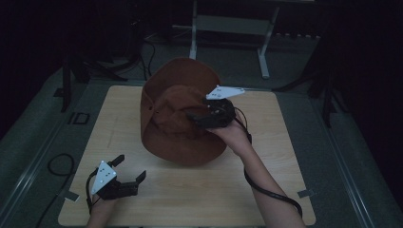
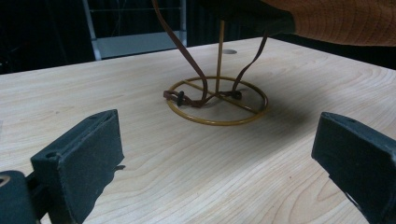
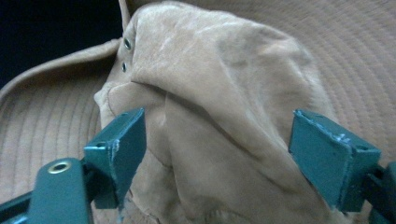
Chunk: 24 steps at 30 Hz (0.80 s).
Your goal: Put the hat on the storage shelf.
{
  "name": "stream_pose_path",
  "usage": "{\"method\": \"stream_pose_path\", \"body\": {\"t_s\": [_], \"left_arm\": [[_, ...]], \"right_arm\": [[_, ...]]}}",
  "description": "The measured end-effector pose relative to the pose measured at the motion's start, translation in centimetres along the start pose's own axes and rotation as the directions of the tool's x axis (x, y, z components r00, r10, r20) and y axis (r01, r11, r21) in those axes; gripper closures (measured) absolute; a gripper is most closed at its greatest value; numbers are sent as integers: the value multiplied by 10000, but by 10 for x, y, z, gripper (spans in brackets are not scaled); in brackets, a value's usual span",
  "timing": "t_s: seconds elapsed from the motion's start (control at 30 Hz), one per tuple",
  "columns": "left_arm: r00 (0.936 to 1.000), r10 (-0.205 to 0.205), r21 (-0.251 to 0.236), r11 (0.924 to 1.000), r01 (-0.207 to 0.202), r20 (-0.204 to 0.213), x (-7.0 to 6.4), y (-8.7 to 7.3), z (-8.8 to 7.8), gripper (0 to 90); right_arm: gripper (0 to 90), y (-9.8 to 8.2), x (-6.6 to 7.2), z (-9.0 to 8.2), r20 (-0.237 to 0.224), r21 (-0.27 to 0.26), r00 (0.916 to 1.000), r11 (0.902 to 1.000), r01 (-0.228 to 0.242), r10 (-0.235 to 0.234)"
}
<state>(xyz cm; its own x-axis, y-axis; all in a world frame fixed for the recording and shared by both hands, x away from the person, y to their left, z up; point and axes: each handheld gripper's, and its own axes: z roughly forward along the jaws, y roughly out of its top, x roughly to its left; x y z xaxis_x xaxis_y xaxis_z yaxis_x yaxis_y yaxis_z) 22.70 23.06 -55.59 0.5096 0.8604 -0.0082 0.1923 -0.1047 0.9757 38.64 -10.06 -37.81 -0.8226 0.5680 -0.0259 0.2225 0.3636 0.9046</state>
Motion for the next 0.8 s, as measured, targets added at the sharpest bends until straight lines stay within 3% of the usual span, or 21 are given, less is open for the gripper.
{"method": "stream_pose_path", "body": {"t_s": [0.03,0.2,0.53,0.8], "left_arm": [[10000,13,3,10000,-13,-12,0,0,0,24],[10000,65,-19,10000,-65,-66,0,-1,0,24],[9998,36,-1,10000,-36,-200,1,-1,-1,24],[9996,48,9,10000,-47,-261,2,-2,-1,24]], "right_arm": [[121,-2,-1,-3,-125,-103,9999,9999,-44,43],[116,-13,-4,-19,-323,-433,9994,9990,84,-98],[116,-40,-19,-53,291,-1003,9994,9947,221,-193],[117,-67,-30,-73,731,-752,9972,9970,184,-129]]}}
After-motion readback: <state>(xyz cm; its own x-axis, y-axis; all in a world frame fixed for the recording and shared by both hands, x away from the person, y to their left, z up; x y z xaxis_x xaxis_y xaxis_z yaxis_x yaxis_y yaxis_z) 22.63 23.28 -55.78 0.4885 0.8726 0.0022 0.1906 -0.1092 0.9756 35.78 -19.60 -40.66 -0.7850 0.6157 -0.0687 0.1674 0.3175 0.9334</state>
